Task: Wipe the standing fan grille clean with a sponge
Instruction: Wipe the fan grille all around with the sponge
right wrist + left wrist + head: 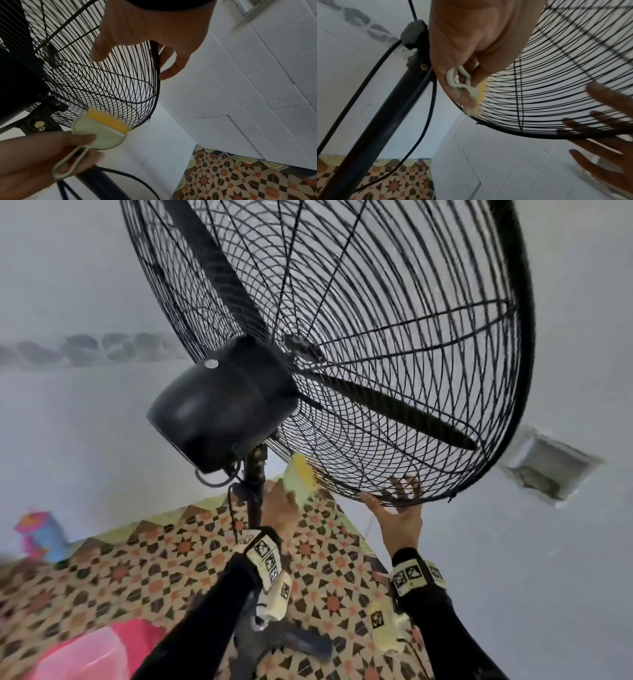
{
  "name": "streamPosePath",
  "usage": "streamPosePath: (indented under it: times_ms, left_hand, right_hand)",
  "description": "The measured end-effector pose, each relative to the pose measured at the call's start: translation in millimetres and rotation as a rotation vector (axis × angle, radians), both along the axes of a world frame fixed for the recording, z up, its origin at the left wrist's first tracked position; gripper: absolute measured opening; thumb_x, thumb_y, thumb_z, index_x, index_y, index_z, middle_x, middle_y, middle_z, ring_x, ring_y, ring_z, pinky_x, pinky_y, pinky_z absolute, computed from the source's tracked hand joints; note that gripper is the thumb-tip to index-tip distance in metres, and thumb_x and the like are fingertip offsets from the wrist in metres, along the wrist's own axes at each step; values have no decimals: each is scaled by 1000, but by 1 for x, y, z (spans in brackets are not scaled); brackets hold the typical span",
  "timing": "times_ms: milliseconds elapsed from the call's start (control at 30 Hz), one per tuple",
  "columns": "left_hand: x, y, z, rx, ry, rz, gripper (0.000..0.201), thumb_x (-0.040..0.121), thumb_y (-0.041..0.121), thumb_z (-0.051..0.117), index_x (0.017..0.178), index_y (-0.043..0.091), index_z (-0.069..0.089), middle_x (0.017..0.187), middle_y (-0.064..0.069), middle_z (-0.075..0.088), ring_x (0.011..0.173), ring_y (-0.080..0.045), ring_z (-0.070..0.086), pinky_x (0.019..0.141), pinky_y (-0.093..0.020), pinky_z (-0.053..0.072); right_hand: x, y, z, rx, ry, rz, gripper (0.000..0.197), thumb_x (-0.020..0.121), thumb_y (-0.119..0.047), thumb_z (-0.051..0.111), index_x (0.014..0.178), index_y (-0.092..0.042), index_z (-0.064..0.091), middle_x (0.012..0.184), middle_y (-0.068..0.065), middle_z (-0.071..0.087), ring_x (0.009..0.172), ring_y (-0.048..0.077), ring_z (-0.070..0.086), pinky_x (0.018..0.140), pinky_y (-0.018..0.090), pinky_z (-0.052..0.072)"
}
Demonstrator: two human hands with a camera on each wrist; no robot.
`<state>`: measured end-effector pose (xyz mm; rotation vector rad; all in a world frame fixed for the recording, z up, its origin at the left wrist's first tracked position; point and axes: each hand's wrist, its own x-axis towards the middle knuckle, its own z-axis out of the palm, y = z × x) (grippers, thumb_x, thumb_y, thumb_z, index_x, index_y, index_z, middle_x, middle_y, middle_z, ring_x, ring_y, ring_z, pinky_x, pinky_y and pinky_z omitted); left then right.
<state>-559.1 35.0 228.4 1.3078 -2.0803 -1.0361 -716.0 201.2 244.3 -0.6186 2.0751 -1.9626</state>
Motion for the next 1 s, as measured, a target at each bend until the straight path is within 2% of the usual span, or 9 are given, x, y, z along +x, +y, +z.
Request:
streamPosePath:
  times_ms: [100,167,300,400,500,567,700,867,1000]
  left_hand:
    - [-15,-9,4,21,-76,112,47,109,11,42,154,-1,33,147,-25,51,132,-43,52,107,-45,42]
    - [-25,2,7,55,-38,89,48,109,11,42,155,0,33,148,-23,52,129,-42,56,107,-44,45]
    - [-12,54,6,155,171,-149,35,108,5,46,140,18,47,114,-7,68,75,-15,65,59,-22,56]
    - [-4,40,-1,159,228,-45,37,106,7,49,143,7,49,123,-14,68,105,-29,71,81,-38,63]
    - [-16,5,2,183,160,140,38,104,7,51,141,-2,52,135,-21,64,126,-39,61,105,-46,51]
    - [-24,9,3,183,101,73,44,105,9,49,147,0,43,140,-19,60,125,-37,62,104,-47,54]
    - [-10,32,0,95,46,-162,50,107,10,46,155,10,34,111,-13,70,85,-26,74,72,-38,63]
    - [5,4,39,80,107,137,44,103,3,47,146,-3,39,134,-27,59,124,-45,59,102,-47,51]
    - [-4,28,59,20,107,94,48,104,2,48,151,1,39,134,-24,61,121,-42,63,94,-41,53]
  right_hand:
    - [3,3,3,-13,-13,18,74,59,-44,96,117,-47,50,117,-18,64,117,13,61,104,34,48]
    - [3,5,4,-16,-47,32,80,58,-45,97,123,-39,52,122,-12,65,119,15,60,105,35,48]
    - [-1,5,7,21,-60,32,94,55,-52,96,134,-25,53,128,-4,65,120,15,59,102,31,47]
    - [-1,2,7,21,-46,23,98,53,-55,95,136,-26,52,126,-8,65,118,12,59,103,32,47]
    - [1,2,7,12,-53,19,93,54,-49,95,133,-26,52,128,-6,63,119,14,58,101,30,45]
    - [0,3,5,8,-73,20,95,51,-52,95,132,-26,52,128,-4,63,119,17,59,103,33,45]
    - [-3,1,5,10,-79,23,89,48,-56,96,125,-36,57,123,-10,66,117,12,61,104,38,50]
    - [-1,2,10,14,-95,33,84,55,-44,98,126,-36,54,119,-10,66,115,13,60,104,46,52]
    - [0,5,9,17,-118,36,95,42,-60,96,123,-39,50,126,-3,65,119,20,60,99,51,55]
